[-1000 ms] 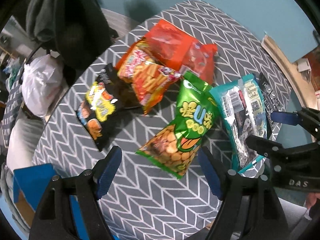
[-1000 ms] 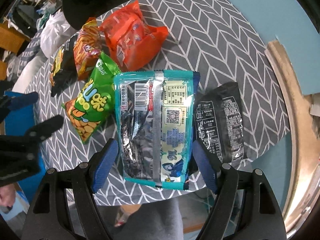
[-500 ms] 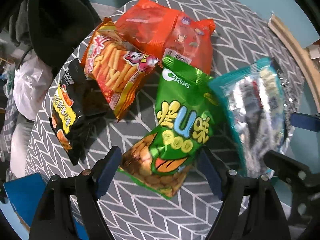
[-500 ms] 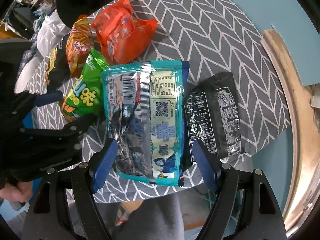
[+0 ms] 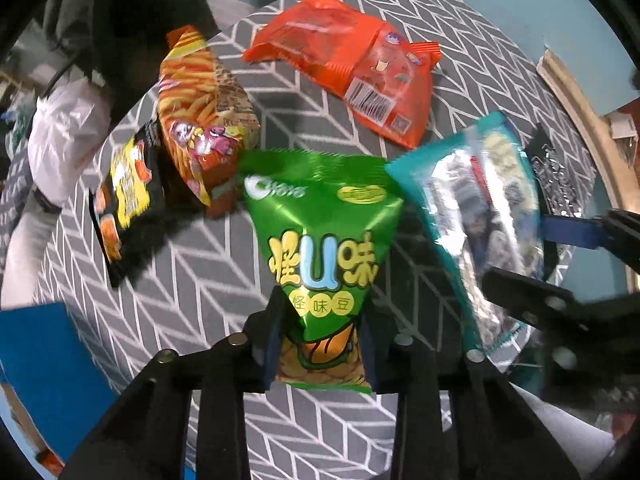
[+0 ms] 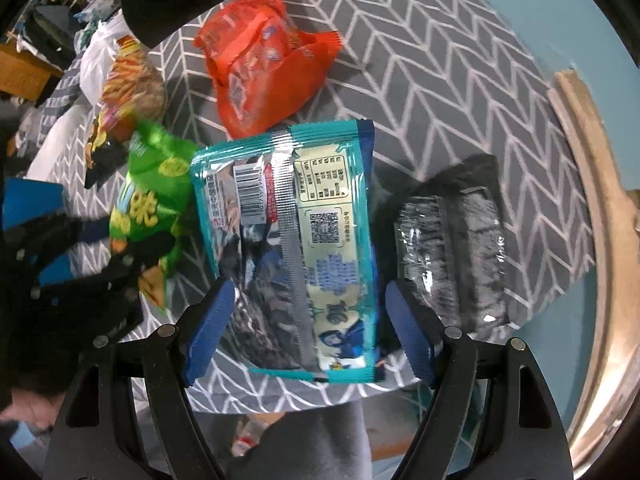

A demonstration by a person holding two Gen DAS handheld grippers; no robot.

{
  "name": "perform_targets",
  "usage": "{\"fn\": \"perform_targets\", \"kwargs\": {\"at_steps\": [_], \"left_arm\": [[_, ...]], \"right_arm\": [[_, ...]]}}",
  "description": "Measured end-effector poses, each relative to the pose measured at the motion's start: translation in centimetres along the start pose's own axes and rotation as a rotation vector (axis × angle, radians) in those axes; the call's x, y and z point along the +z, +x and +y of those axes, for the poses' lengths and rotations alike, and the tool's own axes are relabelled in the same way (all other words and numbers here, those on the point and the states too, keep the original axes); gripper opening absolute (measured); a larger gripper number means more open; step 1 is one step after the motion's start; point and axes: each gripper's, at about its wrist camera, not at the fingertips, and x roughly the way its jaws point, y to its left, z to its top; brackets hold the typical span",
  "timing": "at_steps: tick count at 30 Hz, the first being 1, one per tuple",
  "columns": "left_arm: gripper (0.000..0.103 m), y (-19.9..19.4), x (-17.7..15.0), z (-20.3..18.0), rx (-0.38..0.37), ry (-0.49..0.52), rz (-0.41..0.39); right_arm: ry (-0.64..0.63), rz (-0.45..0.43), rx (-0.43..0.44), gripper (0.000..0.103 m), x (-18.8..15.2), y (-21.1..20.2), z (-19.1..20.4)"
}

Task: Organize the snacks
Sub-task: 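Lift both snacks and carry them over the cardboard box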

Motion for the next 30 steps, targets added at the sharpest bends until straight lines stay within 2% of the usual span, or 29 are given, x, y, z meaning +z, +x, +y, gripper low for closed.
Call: {"fn": "perform_targets", "kwargs": {"at_steps": [1,7,14,19,23,24,26,30], "left_arm": [[0.03,-0.2,-0.5,0.2,-0.006,-0.013,0.001],[0.029,-0.3,-3.1,0.9,-0.019,-0.083,0.008],[0.029,-0.3,-6.2,4.0,-0.029,-0.182,0.028],[0.029,-1.0,-9.7,7.8,-0.046,-0.289,0.045],[0.03,-1.6,-12.0,10.7,-0.095,-0.419,0.039],[0.031,-1.9,-12.6,11.3,-0.104,-0.454,0.025],[0.049,-2.1,-13.4,12.3,-0.109,-0.493,0.007],[0.055,-2.8,-14.1,13.4,-0.099,-0.523,0.005]], "right_arm": [[0.005,0.01,0.031,0.079,0.2,0.4,0.2],[-0.041,0.039,0.037,0.079,0.9,2.6,2.2],[-0.128,0.057,0.055,0.079,2.0,3.9,5.1],[-0.188,0.063,0.056,0.079,2.6,4.7,6.9],[-0.233,0.061,0.058,0.079,3.0,4.6,8.6],[-0.255,0.059,0.061,0.079,2.6,4.5,9.5],[-0.3,0.056,0.067,0.079,2.3,4.3,10.3],[-0.376,0.083,0.063,0.079,1.9,5.0,11.8]]}}
